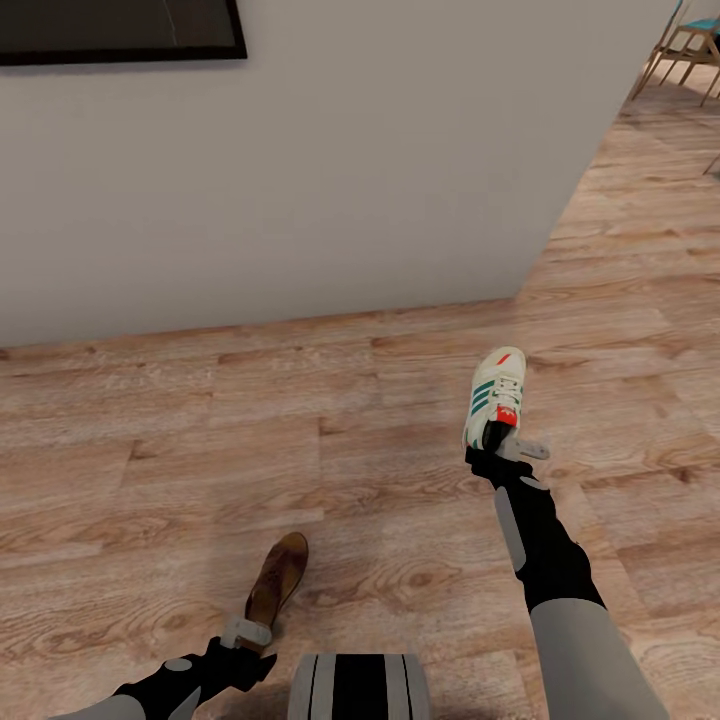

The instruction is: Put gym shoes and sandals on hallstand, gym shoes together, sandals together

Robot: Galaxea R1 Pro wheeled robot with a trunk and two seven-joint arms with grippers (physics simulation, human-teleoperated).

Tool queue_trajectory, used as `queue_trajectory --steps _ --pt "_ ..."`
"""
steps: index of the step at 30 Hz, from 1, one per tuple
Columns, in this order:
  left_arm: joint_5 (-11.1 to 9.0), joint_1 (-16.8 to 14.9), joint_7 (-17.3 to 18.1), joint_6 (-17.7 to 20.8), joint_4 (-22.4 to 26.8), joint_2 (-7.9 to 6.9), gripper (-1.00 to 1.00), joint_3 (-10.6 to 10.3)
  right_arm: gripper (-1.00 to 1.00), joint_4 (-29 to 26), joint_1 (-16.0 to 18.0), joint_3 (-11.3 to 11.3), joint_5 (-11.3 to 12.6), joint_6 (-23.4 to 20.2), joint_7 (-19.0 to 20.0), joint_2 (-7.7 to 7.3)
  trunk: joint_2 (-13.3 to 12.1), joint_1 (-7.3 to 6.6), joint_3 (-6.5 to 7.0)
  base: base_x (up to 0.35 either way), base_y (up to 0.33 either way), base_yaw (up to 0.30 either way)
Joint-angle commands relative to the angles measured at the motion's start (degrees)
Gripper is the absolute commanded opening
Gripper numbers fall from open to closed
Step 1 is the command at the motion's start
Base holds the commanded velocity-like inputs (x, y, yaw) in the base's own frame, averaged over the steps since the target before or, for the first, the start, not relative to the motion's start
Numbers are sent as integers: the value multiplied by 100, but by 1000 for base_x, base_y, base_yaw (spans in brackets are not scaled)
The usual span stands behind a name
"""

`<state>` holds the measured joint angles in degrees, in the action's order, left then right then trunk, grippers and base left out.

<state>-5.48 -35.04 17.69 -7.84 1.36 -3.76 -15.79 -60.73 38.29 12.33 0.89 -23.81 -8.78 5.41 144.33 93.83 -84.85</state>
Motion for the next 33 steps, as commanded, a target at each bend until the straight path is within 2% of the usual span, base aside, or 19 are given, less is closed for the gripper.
queue_trajectory --steps 1,4,14,17,29,33 --pt "-58 -3 19 -16 -4 -2 100 -46 -100 -9 3 6 8 -28 -19 4 3 1 -34 0 0 0" --pt "-58 -3 16 -16 -4 -2 100 -46 -100 -9 3 6 8 -30 -20 4 4 4 -77 0 0 0" --pt "-58 -3 16 -16 -4 -2 100 -46 -100 -9 3 6 8 -27 -22 4 4 4 -102 0 0 20" --pt "-58 -3 16 -16 -4 -2 100 -46 -100 -9 3 6 8 -27 -22 4 8 11 -188 0 0 86" --pt "-58 -3 16 -16 -4 -2 100 -46 -100 -9 3 6 8 -28 -24 4 8 11 -203 2 0 13" --pt "-58 -3 16 -13 -4 -2 100 -46 -100 -9 3 6 8 -29 -25 4 8 11 -203 214 0 0"
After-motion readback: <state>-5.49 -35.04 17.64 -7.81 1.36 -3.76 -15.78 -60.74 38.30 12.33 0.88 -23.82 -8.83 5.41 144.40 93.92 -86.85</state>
